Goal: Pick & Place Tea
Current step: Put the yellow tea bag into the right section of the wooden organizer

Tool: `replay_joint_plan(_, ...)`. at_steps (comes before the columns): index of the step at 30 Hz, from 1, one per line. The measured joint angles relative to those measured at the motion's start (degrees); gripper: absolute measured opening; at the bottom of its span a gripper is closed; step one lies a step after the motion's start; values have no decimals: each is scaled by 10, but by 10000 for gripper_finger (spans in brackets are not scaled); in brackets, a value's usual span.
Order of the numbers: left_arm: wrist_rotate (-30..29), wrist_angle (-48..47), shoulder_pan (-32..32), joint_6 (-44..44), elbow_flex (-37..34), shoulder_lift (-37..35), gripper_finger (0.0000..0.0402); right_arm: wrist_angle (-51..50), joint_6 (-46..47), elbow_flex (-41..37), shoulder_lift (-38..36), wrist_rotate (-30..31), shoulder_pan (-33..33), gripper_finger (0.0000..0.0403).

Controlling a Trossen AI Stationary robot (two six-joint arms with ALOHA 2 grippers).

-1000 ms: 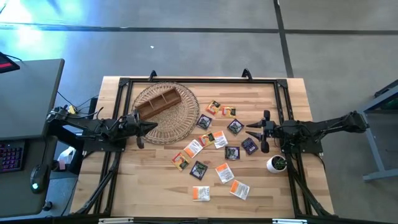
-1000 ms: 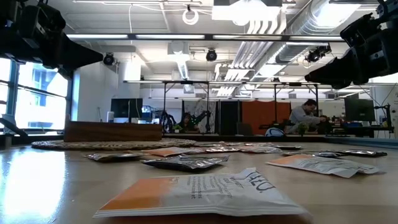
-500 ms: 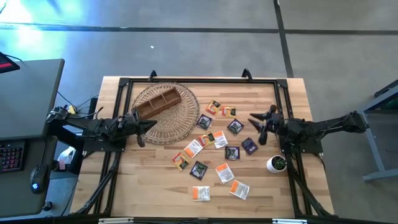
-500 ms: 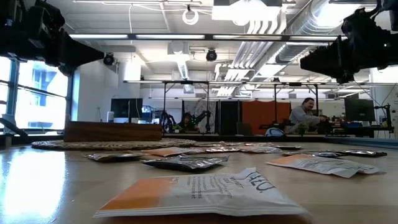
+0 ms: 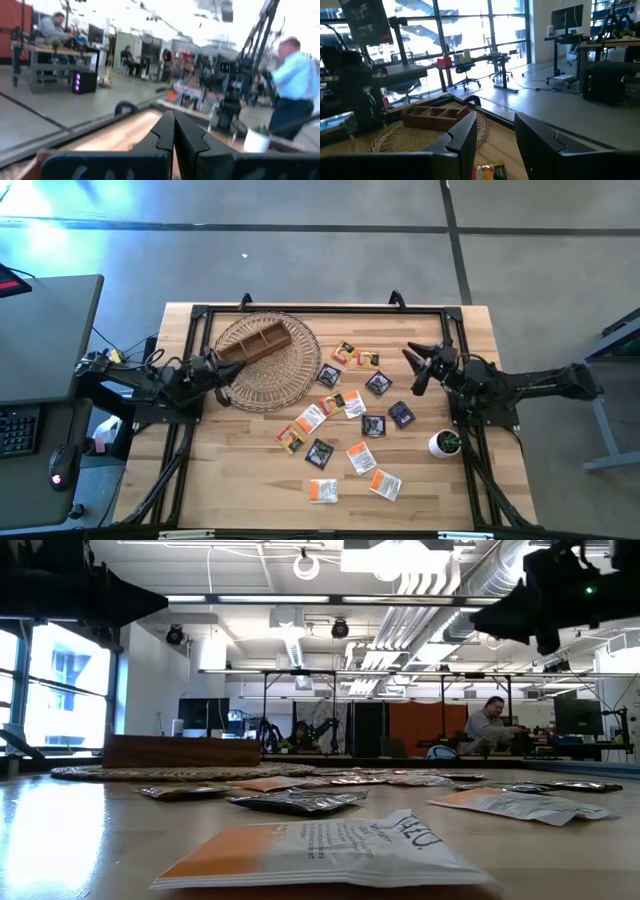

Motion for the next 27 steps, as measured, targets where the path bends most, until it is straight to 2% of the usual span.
replay_joint_plan(4,-1,1,0,43,0,0,0,-4,-1,55,90,-44,-46,129)
replay_joint_plan(8,2,4,0,40,0,0,0,-28,23,88,197,-46,-88,129)
replay_joint_plan(10,-17,28,0,57,0,0,0,-27,59,102,248,-46,-110,129)
replay_joint_plan(14,-42,99,0,163,0,0,0,-27,87,124,339,-60,-152,129)
replay_joint_plan(17,-34,156,0,224,0,0,0,-27,104,138,396,-85,-183,129)
replay_joint_plan(22,27,223,0,245,0,0,0,-26,123,152,469,-120,-220,129)
replay_joint_plan(27,110,215,0,207,0,0,6,-22,121,170,521,-121,-255,129)
